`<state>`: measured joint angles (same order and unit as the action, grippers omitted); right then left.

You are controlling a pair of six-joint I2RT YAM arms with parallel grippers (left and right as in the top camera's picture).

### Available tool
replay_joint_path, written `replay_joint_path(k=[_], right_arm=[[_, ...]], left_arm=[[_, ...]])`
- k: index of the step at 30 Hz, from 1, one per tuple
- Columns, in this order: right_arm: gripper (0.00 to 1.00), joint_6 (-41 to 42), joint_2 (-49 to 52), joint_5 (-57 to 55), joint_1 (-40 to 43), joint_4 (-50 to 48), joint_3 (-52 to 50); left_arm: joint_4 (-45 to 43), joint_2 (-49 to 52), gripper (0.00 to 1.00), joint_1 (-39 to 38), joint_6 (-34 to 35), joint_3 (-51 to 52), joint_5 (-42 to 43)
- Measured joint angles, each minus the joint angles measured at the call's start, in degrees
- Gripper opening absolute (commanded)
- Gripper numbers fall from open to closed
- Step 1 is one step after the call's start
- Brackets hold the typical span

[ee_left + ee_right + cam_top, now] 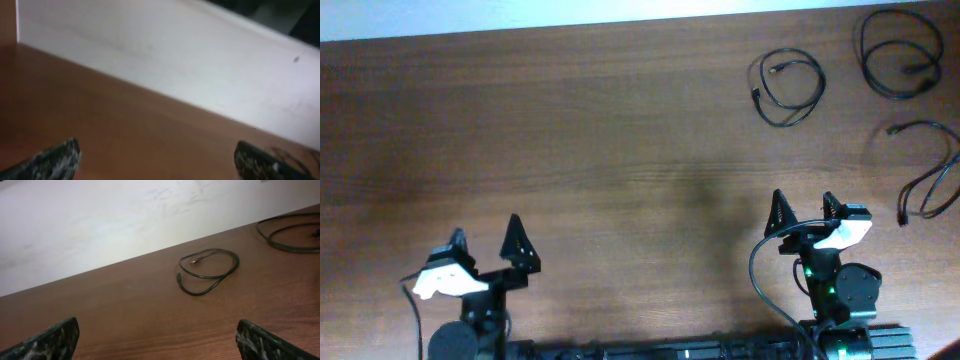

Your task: Untangle cables

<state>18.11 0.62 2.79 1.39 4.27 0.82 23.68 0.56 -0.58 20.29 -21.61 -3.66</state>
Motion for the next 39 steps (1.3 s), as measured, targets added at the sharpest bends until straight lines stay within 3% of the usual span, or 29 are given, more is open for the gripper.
replay_joint_path(k=[5, 8, 18, 37, 39], right_arm=[[0.99, 0.00, 0.00, 0.02, 0.00, -0.04, 0.00], [0.99, -0.04, 0.00, 0.00, 0.00, -0.04, 0.00], [0.99, -0.04, 0.00, 0.00, 0.00, -0.04, 0.00], [0.98, -0.04, 0.00, -0.07, 0.00, -0.02, 0.00], [0.99, -3.39, 0.00, -0.66, 0.00, 0.11, 0.00]], left_arm=[[-18.23, 0.04, 0.99, 0.00, 0.00, 13.35, 0.00], [-21.66, 0.07, 0.99, 0.24, -1.40, 17.51, 0.02], [-18.99, 0.07, 0.99, 1.33, -22.05, 20.72, 3.96], [-19.02, 0.07, 0.99, 1.29, -24.22, 20.72, 4.35], [-19.02, 0.07, 0.99, 1.29, -24.22, 20.72, 4.35]])
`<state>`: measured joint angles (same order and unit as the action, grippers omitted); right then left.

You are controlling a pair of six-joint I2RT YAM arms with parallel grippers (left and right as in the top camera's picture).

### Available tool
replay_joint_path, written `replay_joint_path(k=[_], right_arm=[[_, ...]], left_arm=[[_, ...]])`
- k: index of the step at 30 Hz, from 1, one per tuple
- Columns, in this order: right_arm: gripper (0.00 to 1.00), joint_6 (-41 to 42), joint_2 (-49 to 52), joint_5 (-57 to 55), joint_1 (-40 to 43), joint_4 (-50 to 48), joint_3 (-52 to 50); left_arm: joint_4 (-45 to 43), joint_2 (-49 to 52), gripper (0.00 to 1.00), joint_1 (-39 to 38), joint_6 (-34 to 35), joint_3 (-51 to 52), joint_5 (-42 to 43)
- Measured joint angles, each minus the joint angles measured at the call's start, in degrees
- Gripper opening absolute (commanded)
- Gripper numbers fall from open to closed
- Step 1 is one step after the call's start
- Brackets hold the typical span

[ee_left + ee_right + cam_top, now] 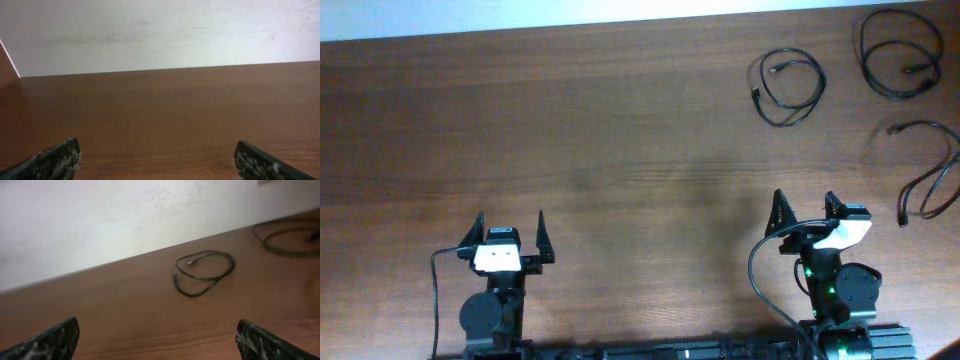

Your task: Untangle cables

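Note:
Three thin black cables lie apart on the brown table at the far right. One coiled cable [787, 88] [204, 272] is nearest the middle. A second coil [900, 55] [287, 239] lies in the back right corner. A loose cable [928, 180] trails along the right edge. My right gripper [802, 214] [157, 342] stands open near the front edge, well short of the cables, with nothing between its fingers. At the front left my left gripper [507, 229] [157, 162] is open too and empty, facing the far wall.
The brown wooden table [600, 140] ends at a white wall [160, 30] along its far side. A black cable from the right arm's base [760, 280] loops beside it at the front edge.
The left arm has turned from pointing up and to the right to pointing straight ahead, and its gripper now sits a little further right. The right arm and the cables are where they were.

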<state>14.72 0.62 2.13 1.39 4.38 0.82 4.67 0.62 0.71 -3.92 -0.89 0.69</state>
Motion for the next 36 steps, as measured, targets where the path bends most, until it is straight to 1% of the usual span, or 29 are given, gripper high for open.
replay_joint_path(k=[2, 4, 8, 36], right_arm=[[0.98, -7.74, 0.00, 0.02, 0.00, 0.00, 0.00], [0.99, -12.15, 0.00, -0.57, 0.00, 0.00, 0.00], [0.99, -15.85, 0.00, -0.87, 0.00, 0.02, 0.00], [0.98, -16.85, 0.00, -0.87, 0.00, 0.00, 0.00]], left_arm=[[0.00, 0.00, 0.99, 0.00, 0.00, 0.00, 0.00], [0.00, 0.00, 0.99, 0.00, 0.00, 0.00, 0.00], [0.00, 0.00, 0.99, 0.00, 0.00, 0.00, 0.00], [0.02, 0.00, 0.99, 0.00, 0.00, 0.00, 0.00]])
